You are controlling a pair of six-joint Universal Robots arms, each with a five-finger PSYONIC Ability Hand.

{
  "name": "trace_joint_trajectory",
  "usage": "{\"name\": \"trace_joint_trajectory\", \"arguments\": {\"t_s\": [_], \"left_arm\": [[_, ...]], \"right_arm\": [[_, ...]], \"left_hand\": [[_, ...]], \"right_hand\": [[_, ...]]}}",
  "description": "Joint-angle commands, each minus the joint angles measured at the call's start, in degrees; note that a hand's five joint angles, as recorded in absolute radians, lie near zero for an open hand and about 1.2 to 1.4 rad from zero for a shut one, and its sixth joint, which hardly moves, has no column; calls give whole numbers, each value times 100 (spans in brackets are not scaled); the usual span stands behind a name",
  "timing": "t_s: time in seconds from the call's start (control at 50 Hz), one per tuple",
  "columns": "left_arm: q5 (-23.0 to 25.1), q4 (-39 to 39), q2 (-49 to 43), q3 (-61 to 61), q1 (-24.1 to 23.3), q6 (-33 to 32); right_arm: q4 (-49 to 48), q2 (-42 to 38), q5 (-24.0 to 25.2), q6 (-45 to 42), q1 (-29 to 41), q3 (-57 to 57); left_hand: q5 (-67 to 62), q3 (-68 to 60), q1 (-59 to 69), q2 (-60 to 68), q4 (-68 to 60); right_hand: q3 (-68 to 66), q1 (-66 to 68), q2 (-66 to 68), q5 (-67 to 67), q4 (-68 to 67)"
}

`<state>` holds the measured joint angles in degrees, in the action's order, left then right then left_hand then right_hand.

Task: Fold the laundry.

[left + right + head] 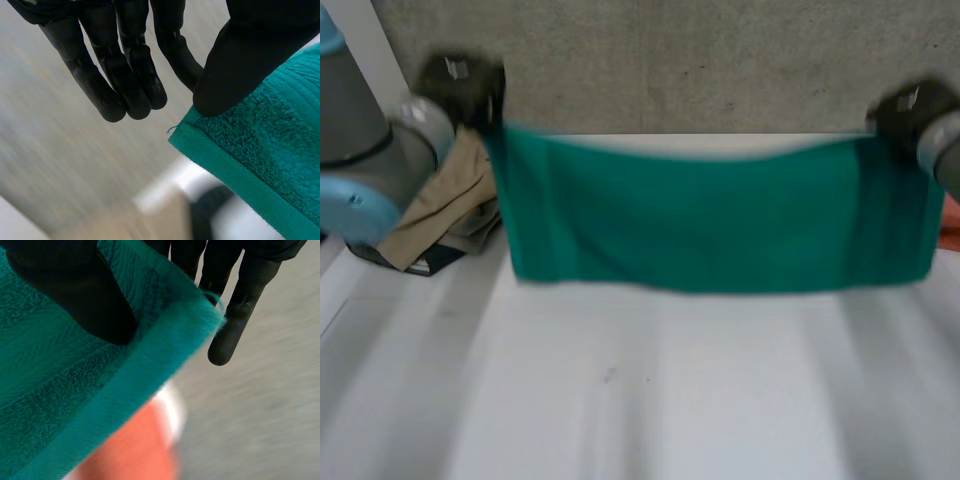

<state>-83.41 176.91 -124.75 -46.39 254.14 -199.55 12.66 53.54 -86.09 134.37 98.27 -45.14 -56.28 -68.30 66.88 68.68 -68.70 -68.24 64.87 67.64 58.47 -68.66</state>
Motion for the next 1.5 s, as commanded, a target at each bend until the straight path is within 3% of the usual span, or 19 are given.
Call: {"name": "trace_joint_trajectory", "arguments": {"t_s": [0.02,0.12,0.22,0.44,0.6,0.68,0.84,0.94,1.06,1.16,1.3,1.5], "left_arm": [[-167,2276,284,702,101,1040],[-167,2340,495,605,189,1208],[18,2041,697,44,277,1208],[281,2102,1181,-2627,470,1102],[852,1751,1224,-4219,505,514],[967,1163,1452,-4677,610,206],[1230,-814,2489,-5300,1023,-760],[1564,-2262,3402,-5704,1479,-2102],[1863,-3171,3817,-5951,1858,-3291],[1829,-2725,3362,-5645,1719,-3504],[1180,-1189,1773,-4022,464,-2109],[264,-201,-242,-1542,-268,-1684]], "right_arm": [[-2986,288,-303,976,149,287],[-3867,570,-145,1127,193,-161],[-3543,640,48,1135,254,-574],[-2708,386,523,1048,228,-1813],[-2075,104,620,503,175,-2789],[-1513,174,629,266,52,-3123],[41,946,480,-235,-202,-3712],[1674,1999,207,-805,-588,-4238],[2224,2784,373,-1711,-1020,-4837],[1698,2383,620,-2047,-1117,-4891],[616,1222,392,-914,-678,-3767],[-509,35,-13,-517,-168,-2720]], "left_hand": [[-1372,-1170,1312,1132,-1130],[-1372,-1170,1312,1132,-1130],[-1372,-1170,1312,1132,-1130],[-1372,-1170,1312,1132,-1130],[-1372,-1170,1312,1132,-1130],[-1372,-1170,1312,1132,-1130],[-1372,-1170,1312,1132,-1130],[-1372,-1170,1312,1132,-1130],[-1372,-1170,1312,1132,-1130],[-1372,-1170,1312,1132,-1130],[-1372,-1170,1312,1132,-1130],[-1372,-1170,1312,1132,-1130]], "right_hand": [[-1176,1513,1236,1153,-1134],[-1176,1513,1236,1153,-1134],[-1176,1513,1236,1153,-1134],[-1176,1513,1236,1153,-1134],[-1176,1513,1236,1153,-1134],[-1176,1513,1236,1153,-1134],[-1176,1513,1236,1153,-1134],[-1176,1513,1236,1153,-1134],[-1176,1513,1236,1153,-1134],[-1176,1513,1236,1153,-1134],[-1176,1513,1236,1153,-1134],[-1176,1513,1236,1153,-1134]]}}
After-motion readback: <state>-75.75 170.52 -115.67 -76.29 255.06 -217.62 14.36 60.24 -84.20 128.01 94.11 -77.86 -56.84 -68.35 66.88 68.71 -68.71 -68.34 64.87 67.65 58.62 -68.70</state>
